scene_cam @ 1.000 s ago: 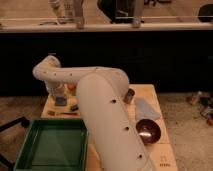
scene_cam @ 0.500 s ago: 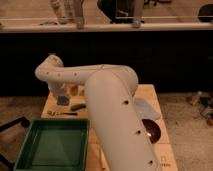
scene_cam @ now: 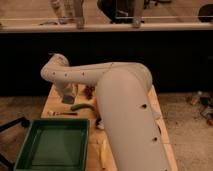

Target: Place sponge in purple bowl

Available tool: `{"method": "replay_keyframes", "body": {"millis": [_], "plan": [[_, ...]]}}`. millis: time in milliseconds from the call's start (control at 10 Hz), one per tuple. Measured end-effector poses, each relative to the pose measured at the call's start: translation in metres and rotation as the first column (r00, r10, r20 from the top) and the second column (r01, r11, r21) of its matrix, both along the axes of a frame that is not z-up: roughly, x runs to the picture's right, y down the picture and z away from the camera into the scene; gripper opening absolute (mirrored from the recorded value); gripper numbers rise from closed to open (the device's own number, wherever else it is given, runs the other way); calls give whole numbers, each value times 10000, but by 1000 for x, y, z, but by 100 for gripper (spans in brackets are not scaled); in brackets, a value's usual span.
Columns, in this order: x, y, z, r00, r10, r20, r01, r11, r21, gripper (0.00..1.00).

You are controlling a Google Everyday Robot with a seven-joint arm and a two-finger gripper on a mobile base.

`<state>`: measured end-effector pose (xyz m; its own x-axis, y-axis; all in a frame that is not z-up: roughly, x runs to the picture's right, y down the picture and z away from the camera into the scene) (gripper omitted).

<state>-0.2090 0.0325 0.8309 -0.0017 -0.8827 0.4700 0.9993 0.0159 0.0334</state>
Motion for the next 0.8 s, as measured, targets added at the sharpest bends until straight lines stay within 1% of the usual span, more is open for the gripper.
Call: {"method": "replay_keyframes", "body": {"millis": [200,300,400,500,600,800], "plan": [[28,0,-3,9979,527,-364,-522,9985,139,0],[36,1,-4,9964,702,-469,-695,9974,173,0],[51,2,-6,9926,1021,-653,-1007,9946,243,0],[69,3,-7,9867,1370,-874,-1346,9904,324,0],[78,5,-9,9822,1594,-991,-1564,9870,377,0],[109,10,-15,9657,2219,-1350,-2163,9747,556,0]]}}
